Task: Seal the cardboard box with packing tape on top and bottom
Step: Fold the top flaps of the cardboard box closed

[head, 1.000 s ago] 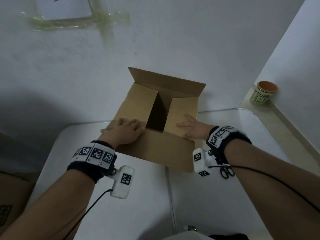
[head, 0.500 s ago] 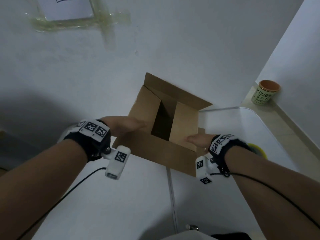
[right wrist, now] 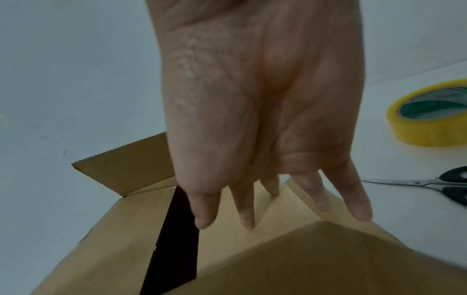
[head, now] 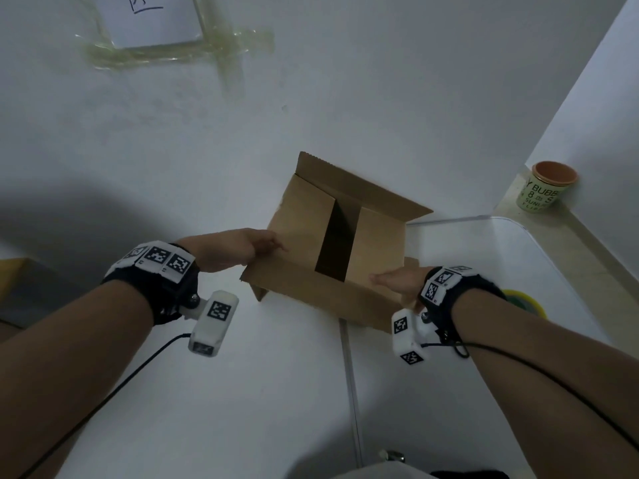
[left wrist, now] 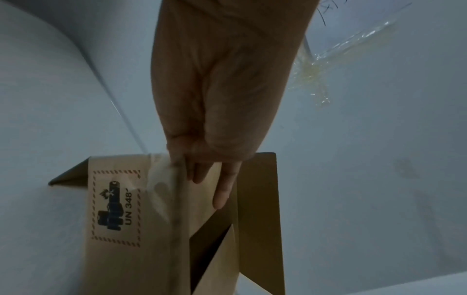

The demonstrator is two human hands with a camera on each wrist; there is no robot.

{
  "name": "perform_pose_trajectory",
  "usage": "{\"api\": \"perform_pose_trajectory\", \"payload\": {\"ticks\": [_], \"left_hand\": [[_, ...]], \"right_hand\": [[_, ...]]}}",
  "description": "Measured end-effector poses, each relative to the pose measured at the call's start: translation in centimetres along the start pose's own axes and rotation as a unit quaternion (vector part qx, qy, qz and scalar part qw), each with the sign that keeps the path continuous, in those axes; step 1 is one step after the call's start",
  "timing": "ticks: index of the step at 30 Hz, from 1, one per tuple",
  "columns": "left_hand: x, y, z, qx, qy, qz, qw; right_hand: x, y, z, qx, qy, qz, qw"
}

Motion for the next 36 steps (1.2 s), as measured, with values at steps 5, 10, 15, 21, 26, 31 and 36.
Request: {"api": "perform_pose_trajectory", "payload": {"ticks": [5, 10, 15, 21, 26, 31, 36], "left_hand": [[0.4, 0.8, 0.0, 0.078, -0.009, -0.004, 0.997], [0.2, 1.0, -0.1, 0.071, 0.003, -0.014, 0.997], [0.7, -1.2, -0.1, -0.07, 0.071, -0.045, 0.994], [1.4, -2.4, -0.4, -0.186, 0.12, -0.052, 0.974], [1.4, -2.4, -0.6, -0.284, 0.066, -0.043, 0.956], [1.6, -1.7, -0.3, -0.378, -0.117, 0.02, 0.918], [1.8, -2.0, 0.7, -0.374, -0.135, 0.039, 0.917]], "right_hand": [[-0.2, -0.2, -0.1, 0.011, -0.026, -0.015, 0.999], [-0.1, -0.7, 0.3, 0.014, -0.014, 0.01, 1.0], [0.0, -0.5, 5.7, -0.091, -0.016, 0.012, 0.996], [0.8, -1.4, 10.2, -0.23, -0.072, 0.025, 0.97], [0.4, -2.7, 8.3, -0.304, -0.084, 0.021, 0.949], [0.1, -3.6, 6.9, -0.364, -0.066, 0.022, 0.929], [1.0, -3.3, 6.8, -0.431, -0.077, 0.063, 0.897]]}}
Point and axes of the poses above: each hand's wrist, its own y-axis away from the middle knuckle, its own z-axis out of the back of the hand, x = y × z, the point moved 6 cm from there along -y, towards the middle knuckle, and after that the axes turned 6 degrees about y, right-handed, at the moved point
